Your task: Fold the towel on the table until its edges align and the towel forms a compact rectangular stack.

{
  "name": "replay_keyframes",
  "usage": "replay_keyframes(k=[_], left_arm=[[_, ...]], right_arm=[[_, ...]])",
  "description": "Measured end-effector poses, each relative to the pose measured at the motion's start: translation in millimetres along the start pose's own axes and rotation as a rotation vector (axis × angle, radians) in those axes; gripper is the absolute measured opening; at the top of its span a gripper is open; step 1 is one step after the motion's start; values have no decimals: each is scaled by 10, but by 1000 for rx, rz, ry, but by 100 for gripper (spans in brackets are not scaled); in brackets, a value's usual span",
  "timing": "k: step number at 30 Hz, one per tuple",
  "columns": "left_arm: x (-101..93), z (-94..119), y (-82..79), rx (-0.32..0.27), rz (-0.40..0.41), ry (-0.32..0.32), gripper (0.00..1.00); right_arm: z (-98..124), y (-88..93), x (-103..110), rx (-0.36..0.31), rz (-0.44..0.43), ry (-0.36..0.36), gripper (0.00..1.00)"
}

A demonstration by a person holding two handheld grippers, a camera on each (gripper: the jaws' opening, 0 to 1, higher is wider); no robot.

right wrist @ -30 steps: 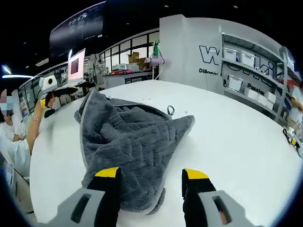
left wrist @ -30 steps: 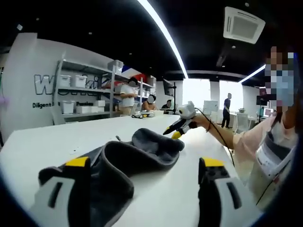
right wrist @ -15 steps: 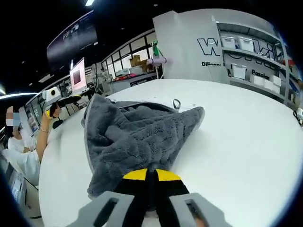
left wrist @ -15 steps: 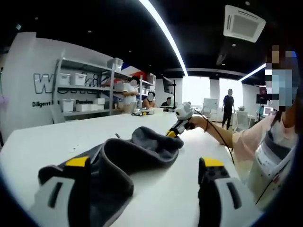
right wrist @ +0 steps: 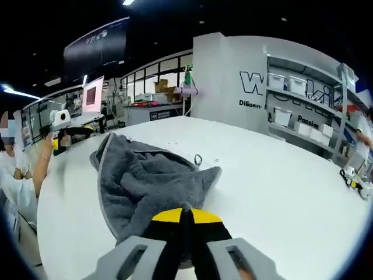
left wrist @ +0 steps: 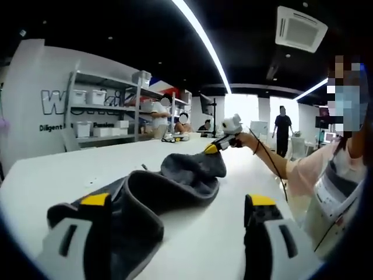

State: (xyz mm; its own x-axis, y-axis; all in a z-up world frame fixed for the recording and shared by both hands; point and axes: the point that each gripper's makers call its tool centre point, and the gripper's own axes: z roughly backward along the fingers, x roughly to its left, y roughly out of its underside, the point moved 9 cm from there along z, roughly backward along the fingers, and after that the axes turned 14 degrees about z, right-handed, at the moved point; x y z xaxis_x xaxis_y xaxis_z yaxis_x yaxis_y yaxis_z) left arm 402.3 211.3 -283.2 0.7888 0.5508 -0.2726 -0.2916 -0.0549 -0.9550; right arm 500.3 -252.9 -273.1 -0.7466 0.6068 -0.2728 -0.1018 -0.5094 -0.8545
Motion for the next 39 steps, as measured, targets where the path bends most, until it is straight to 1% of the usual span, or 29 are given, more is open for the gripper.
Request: replay_keyframes(k=[2,3,4,7,10,13,17,21,23,27,30,33,34,37,38,39], left_arm=[[3,4,0,0,0,-2,99],[2,5,0,1,-2,-4,99],[-2,6,2,3,-5,-3,99],[-21,3,6,1,-3,4,99],[1,12,-10,-1,-1,0,99],[10,13,-10,-2,0,-5,99],[16,20,-21,-3,-1,-5,99],[-4,30,-15,-3,-6,-9,99],[-13,27,-8,-3,-6,-10,99],[-19,23,3,0,-5,-10,99],[-13,32,-12,-4,-6,-9,99],[-11,40,-24,-7,-8,-9,99],[-12,41,-24,-7,-9,-8,99],[-7,44,-33,-7,-10,-7,99],[-4,44,-35,-8,-9,-7,99],[1,46,-41,-7,-9,-8,99]], right_arm=[[40,-56,-60,-1,12,35,3],[59,-77,-78,6,22,41,3],[89,-108,-134,19,37,64,3],[150,-170,-232,70,112,138,3],[167,-225,-282,113,180,185,3],[153,-282,-392,166,256,269,2],[95,-315,-508,177,266,307,3],[47,-323,-622,225,296,350,3],[17,-311,-678,248,302,365,3],[-48,-260,-859,283,285,383,3],[-94,-198,-968,292,263,385,3],[-158,-111,-1093,303,242,384,2],[-178,-60,-1139,321,222,385,2],[-277,85,-1258,339,195,389,2],[-301,120,-1285,352,199,398,2],[-322,139,-1330,364,224,418,2]])
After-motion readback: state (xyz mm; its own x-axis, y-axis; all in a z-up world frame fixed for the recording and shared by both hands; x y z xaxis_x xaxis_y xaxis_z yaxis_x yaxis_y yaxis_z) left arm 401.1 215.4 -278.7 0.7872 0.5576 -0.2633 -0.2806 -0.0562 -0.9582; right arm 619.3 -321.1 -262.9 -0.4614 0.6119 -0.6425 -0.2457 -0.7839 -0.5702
